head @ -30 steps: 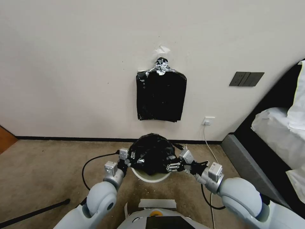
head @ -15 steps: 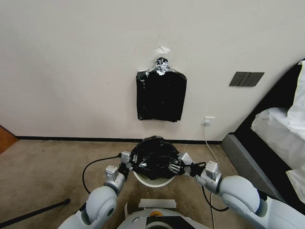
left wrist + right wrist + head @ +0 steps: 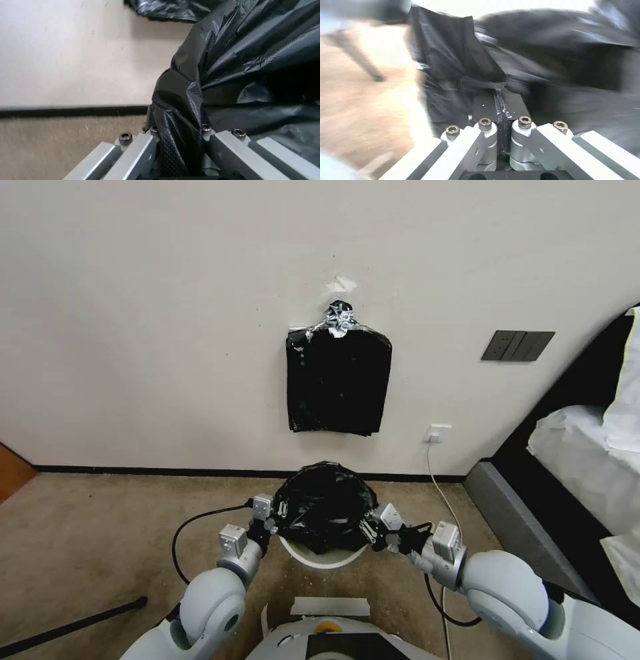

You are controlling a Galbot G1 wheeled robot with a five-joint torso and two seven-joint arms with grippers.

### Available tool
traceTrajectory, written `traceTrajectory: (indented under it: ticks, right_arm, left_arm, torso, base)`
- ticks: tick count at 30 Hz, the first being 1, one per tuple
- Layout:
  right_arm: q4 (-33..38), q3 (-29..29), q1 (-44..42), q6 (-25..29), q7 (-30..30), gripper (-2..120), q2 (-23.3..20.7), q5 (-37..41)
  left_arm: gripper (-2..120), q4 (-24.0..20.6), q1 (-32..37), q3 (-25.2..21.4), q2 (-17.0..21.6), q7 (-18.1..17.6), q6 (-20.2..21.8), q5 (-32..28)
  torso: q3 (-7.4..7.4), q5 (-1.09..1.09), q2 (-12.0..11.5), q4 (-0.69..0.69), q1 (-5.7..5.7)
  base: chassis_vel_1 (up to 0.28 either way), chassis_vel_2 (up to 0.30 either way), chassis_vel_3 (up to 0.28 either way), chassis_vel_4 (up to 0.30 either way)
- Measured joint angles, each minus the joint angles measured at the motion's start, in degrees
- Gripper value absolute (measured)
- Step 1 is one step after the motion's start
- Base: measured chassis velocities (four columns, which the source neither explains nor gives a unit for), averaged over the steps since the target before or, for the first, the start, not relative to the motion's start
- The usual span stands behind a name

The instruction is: Place a trash bag onto the trash bin.

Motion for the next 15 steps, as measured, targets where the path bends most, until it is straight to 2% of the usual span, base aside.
traceTrajectory:
  ticks: [4,8,15]
  right_arm:
    - [-4.4,-0.4,-2.9,8.6,-7.6,0,1.2,-7.7]
    - [-7.3,-1.1,-4.1,10.8,-8.7,0,2.8,-11.1]
    - [-12.4,-2.5,-4.1,11.6,-7.1,0,5.1,-12.1]
  left_arm:
    - [2,-2.7,0.7,-1.9,-0.1,-3.1,1.1,-8.0]
    - [2,-4.4,1.3,-3.0,-0.2,-5.3,2.0,-12.5]
    - [2,-5.9,2.0,-4.4,-0.5,-7.0,2.9,-17.5]
  torso:
    - [0.0,0.01,0.0,0.01,0.0]
    - [0.0,0.02,0.0,0.01,0.0]
    - [0.0,0.01,0.0,0.01,0.0]
  base:
    - [0.0,0.0,0.0,0.0]
    - [0.0,0.0,0.0,0.0]
    - [0.0,0.0,0.0,0.0]
